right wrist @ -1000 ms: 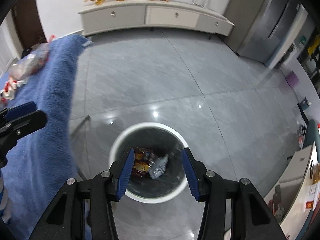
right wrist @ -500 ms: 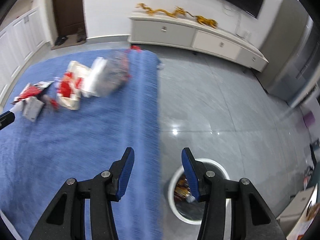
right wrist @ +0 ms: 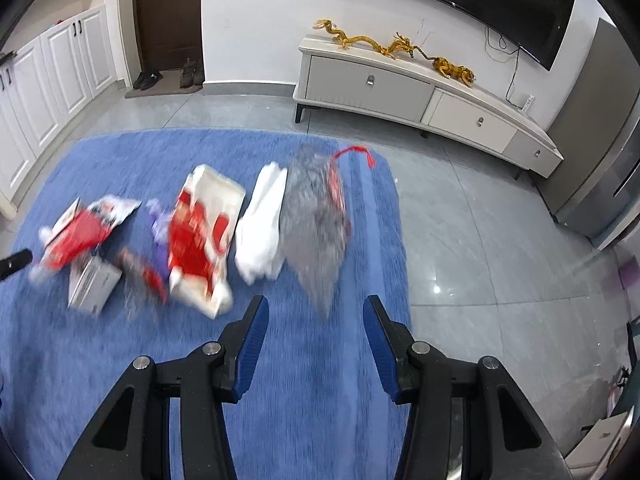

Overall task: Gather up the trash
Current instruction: 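Grasp the white plastic wrap with left gripper while right gripper grasps clear plastic bag, then carry the white wrap and clear bag over the trash bin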

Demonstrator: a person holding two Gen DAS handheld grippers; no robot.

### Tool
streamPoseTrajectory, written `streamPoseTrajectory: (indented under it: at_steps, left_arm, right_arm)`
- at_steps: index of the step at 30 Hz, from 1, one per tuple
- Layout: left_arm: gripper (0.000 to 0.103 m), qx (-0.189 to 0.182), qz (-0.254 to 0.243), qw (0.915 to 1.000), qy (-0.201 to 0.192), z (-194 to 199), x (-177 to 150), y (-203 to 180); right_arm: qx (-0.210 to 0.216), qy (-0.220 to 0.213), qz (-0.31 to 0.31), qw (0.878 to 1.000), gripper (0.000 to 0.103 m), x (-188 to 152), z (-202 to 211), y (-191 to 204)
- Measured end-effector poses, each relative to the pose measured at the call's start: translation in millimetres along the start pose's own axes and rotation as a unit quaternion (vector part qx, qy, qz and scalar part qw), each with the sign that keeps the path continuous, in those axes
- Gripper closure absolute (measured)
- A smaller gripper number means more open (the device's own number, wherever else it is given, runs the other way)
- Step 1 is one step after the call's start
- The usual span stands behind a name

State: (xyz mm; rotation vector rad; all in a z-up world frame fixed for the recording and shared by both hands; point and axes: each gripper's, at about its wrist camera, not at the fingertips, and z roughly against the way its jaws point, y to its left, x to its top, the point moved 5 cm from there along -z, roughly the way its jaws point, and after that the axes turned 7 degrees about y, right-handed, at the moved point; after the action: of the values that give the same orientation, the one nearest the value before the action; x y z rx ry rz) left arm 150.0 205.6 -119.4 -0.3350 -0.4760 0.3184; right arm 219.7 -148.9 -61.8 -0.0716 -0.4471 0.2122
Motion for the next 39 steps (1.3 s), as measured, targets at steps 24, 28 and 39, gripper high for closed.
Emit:
streamPoseTrajectory:
  at_steps: [24, 28, 39]
  left_arm:
    - [0.095, -0.005, -0.003, 1.0, 0.003, -37, 28, -14]
    - [0.099, -0.014, 0.004, 0.9999, 0.0, -30, 23, -9]
    - [0.1, -0.038, 0.003, 0.9991, -0.02, 14, -2, 2]
  right_arm:
    - [-0.012, 0.063, 0.046, 0.997, 0.088, 58, -98, 2]
    - [-0.022, 0.056, 0.062, 0.996, 0.089, 49, -89, 11]
    - [-0.056, 0.029, 0.103, 0.993, 0.089, 19, -36, 31]
